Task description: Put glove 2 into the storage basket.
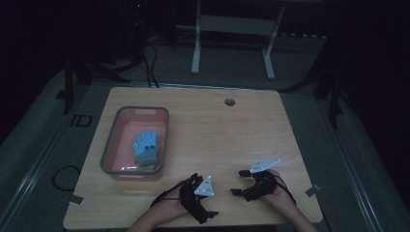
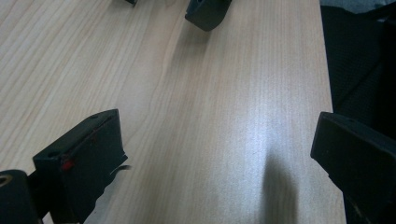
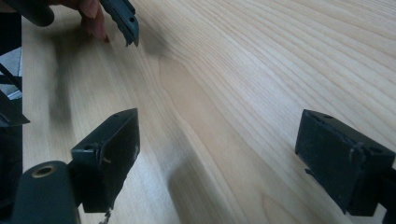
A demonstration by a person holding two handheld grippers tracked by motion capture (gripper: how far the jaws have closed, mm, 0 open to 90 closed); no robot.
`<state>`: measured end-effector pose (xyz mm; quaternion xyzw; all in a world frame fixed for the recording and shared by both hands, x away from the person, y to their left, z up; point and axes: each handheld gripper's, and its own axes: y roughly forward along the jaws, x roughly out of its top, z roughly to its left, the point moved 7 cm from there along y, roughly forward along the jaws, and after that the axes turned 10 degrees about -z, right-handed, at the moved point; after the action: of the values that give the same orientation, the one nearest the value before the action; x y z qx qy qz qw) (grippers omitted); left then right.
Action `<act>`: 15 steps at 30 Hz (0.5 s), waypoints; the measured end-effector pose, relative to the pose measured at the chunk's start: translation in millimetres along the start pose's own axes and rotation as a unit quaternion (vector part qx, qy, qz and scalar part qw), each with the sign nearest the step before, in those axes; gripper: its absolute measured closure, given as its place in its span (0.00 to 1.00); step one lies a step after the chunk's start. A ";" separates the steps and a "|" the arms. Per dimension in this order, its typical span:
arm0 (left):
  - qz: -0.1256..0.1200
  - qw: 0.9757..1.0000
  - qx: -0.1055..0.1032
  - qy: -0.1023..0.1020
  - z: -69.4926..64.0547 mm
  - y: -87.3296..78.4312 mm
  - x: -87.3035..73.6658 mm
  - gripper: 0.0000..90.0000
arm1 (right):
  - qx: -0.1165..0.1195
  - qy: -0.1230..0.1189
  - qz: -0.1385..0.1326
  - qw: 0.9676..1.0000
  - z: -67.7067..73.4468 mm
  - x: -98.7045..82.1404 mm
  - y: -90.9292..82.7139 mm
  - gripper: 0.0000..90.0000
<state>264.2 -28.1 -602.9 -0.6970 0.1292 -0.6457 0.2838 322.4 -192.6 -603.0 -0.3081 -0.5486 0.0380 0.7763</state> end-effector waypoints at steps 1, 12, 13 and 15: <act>0.000 1.000 0.001 0.001 -0.3 -0.2 -0.7 0.03 | -0.001 0.001 -0.001 1.000 0.2 -0.8 -1.4 0.16; -0.012 1.000 0.009 -0.009 -1.3 -6.5 -7.1 0.03 | -0.017 -0.010 -0.003 1.000 -0.1 -6.7 -6.6 0.16; -0.012 1.000 0.009 -0.009 -1.3 -6.5 -7.1 0.03 | -0.017 -0.010 -0.003 1.000 -0.1 -6.7 -6.6 0.16; -0.010 1.000 0.008 -0.009 -1.6 -5.7 -8.1 0.03 | -0.018 -0.010 -0.004 1.000 -0.5 -6.8 -6.7 0.16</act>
<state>260.5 -19.4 -606.4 -0.7014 0.1142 -0.6436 0.2840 318.3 -200.9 -605.2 -0.3191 -0.5581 0.0281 0.7654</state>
